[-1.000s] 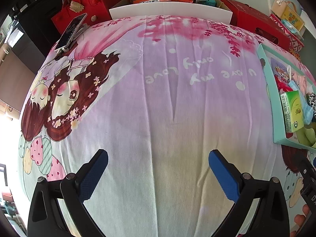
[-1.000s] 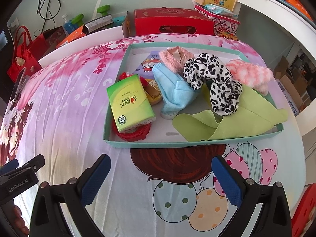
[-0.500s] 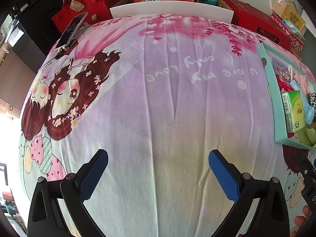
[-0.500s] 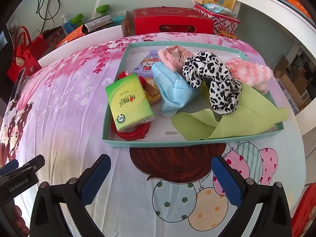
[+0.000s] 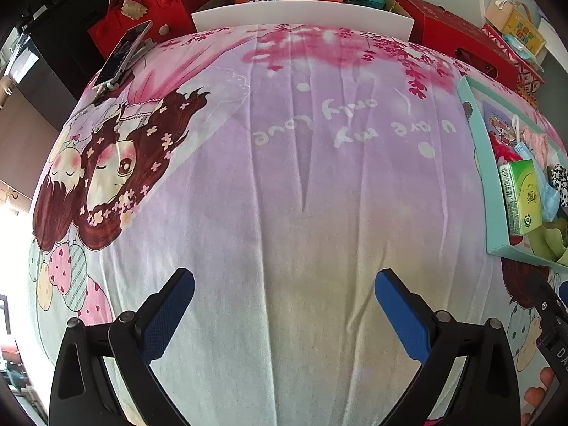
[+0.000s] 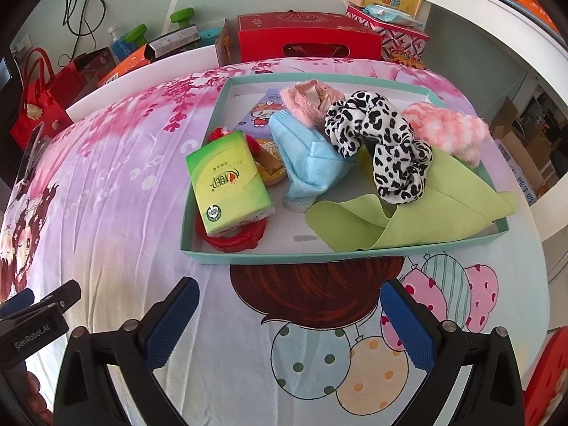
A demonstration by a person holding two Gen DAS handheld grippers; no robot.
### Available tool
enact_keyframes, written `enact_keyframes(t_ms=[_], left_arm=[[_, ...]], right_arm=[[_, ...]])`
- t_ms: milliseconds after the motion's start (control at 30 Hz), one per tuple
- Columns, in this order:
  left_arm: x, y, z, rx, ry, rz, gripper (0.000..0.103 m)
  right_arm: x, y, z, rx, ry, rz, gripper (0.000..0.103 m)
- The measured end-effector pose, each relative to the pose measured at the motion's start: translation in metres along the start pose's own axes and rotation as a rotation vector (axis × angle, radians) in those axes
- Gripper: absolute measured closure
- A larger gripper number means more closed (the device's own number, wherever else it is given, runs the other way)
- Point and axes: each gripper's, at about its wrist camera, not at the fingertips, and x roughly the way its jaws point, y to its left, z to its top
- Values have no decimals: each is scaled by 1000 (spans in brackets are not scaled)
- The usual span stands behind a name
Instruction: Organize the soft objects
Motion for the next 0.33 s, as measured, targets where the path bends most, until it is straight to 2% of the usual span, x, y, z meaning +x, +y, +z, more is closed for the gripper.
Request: enact_keyframes(t_ms=[333], left_arm=[[-4, -3, -1, 6, -21, -19, 2]], right_arm=[[0, 0, 1, 0, 3, -5, 0]])
